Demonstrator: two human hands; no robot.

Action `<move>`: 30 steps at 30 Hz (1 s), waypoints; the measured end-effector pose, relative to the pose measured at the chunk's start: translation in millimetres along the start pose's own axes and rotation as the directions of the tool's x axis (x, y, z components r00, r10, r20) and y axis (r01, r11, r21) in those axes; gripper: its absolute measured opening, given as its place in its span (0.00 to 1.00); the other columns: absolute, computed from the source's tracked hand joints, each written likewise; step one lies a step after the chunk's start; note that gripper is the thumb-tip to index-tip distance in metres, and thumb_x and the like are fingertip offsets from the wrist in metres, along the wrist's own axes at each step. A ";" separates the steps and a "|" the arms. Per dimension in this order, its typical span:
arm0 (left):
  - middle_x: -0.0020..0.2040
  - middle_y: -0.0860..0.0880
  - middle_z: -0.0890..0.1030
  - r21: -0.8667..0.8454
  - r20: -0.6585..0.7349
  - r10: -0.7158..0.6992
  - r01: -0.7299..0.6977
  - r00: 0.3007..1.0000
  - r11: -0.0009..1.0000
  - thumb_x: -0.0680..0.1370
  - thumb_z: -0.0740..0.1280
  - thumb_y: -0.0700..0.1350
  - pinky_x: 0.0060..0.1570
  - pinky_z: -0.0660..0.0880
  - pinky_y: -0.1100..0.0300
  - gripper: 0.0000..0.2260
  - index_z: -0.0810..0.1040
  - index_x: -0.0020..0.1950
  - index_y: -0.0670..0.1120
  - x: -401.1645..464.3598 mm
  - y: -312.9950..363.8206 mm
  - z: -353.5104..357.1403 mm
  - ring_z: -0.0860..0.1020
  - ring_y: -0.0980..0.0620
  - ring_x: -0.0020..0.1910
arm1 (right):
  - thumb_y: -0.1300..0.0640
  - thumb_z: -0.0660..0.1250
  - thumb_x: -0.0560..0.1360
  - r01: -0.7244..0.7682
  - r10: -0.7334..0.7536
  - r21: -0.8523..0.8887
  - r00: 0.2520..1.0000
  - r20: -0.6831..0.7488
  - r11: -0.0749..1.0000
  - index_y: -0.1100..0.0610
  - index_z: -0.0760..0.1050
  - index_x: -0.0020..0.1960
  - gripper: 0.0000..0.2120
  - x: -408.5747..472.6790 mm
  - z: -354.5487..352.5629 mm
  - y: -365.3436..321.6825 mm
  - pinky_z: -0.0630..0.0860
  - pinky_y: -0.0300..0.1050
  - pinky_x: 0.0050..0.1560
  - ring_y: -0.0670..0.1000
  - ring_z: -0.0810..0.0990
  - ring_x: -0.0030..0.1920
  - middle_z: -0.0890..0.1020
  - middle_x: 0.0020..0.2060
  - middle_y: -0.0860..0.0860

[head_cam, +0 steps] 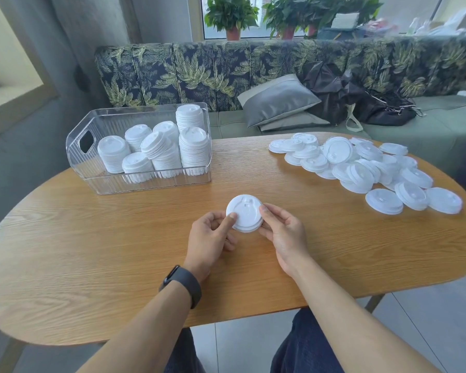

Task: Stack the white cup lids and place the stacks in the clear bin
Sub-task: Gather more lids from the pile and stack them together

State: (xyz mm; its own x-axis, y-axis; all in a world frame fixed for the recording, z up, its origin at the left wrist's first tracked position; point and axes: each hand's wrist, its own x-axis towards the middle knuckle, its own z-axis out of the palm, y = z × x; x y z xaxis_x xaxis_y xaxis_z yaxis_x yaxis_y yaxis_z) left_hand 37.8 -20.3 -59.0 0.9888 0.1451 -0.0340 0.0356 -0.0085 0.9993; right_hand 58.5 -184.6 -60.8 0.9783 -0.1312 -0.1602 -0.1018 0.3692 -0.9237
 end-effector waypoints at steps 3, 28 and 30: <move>0.38 0.37 0.85 0.001 0.011 -0.011 0.011 1.000 1.000 0.81 0.72 0.50 0.35 0.80 0.56 0.14 0.81 0.58 0.41 1.6 -0.7 -0.5 0.82 0.44 0.33 | 0.57 0.76 0.76 0.008 -0.008 -0.006 1.000 -0.013 1.000 0.61 0.82 0.60 0.14 0.9 0.0 2.2 0.83 0.49 0.56 0.53 0.87 0.55 0.88 0.52 0.56; 0.44 0.48 0.86 0.029 0.155 -0.093 0.089 0.984 0.996 0.81 0.72 0.52 0.29 0.76 0.61 0.15 0.80 0.59 0.41 19.4 9.0 133.4 0.83 0.48 0.35 | 0.46 0.75 0.74 -0.148 -0.519 -0.862 0.745 -0.420 0.485 0.50 0.73 0.71 0.27 42.3 -167.3 -62.0 0.59 0.58 0.73 0.58 0.63 0.72 0.70 0.72 0.52; 0.45 0.48 0.86 0.021 0.165 -0.101 0.099 0.981 0.995 0.81 0.72 0.52 0.29 0.76 0.61 0.15 0.80 0.60 0.41 21.4 9.7 142.3 0.83 0.47 0.35 | 0.45 0.75 0.74 -0.196 -0.517 -0.863 0.732 -0.445 0.466 0.52 0.71 0.73 0.31 48.2 -176.5 -68.5 0.58 0.57 0.73 0.59 0.62 0.73 0.68 0.73 0.54</move>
State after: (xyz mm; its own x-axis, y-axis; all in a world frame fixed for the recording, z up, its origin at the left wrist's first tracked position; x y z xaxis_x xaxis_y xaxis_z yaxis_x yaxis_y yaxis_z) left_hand 80.0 -158.1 -52.0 0.9905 -0.0198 -0.1364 0.1361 -0.0150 0.9906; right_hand 80.9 -378.6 -66.7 0.6880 -0.6960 0.2053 -0.3945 -0.5962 -0.6992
